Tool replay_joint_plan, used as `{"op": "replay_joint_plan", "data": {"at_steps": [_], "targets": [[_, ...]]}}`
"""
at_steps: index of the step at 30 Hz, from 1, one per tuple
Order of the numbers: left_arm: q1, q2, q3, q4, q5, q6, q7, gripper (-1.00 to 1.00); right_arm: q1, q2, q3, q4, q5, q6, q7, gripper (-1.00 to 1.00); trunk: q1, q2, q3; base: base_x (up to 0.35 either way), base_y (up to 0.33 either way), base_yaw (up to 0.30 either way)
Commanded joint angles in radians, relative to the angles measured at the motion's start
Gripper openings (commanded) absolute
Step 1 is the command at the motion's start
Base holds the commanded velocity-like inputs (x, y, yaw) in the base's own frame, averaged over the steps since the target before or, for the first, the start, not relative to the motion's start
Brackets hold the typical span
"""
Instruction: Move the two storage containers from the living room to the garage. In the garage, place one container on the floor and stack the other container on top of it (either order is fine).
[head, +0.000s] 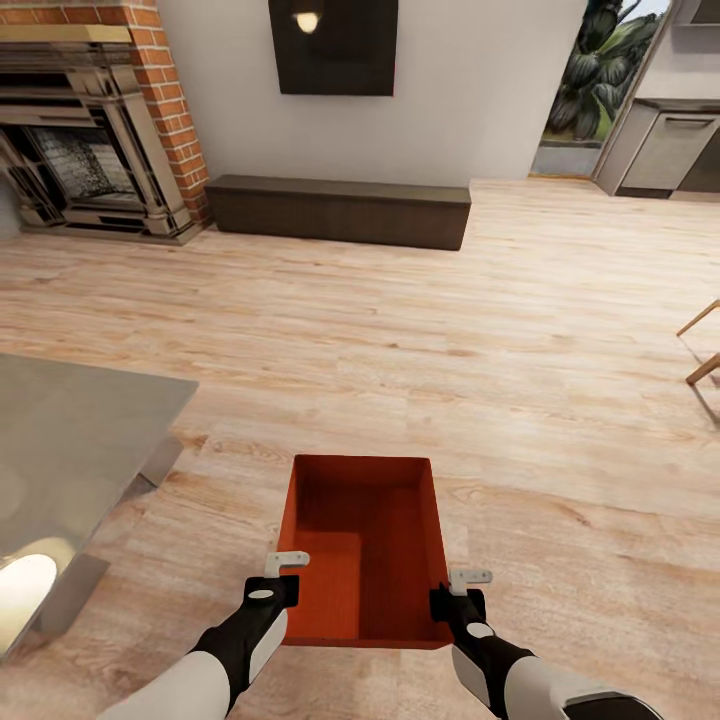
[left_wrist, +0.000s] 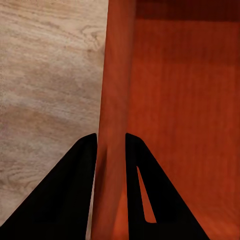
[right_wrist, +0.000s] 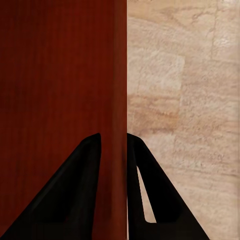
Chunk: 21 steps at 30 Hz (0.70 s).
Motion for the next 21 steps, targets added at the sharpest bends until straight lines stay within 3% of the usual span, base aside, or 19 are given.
{"op": "replay_joint_plan", "data": {"at_steps": [1,21], "targets": [[0.001,0.000,-0.001,-0.001,-0.005,0.009,0.020,-1.00,-0.001,0.002,-0.027,-0.001,0.001,-0.003,-0.003,-1.00,-0.004,0.007,0.003,0.000,0.000,0.000],[0.001,0.001,-0.001,0.001,-0.005,0.009,0.019,-1.00,-0.001,0.002,-0.027,0.000,0.001,-0.003,-0.002,-1.00,-0.081,0.147,0.065,0.000,0.000,0.000]]}}
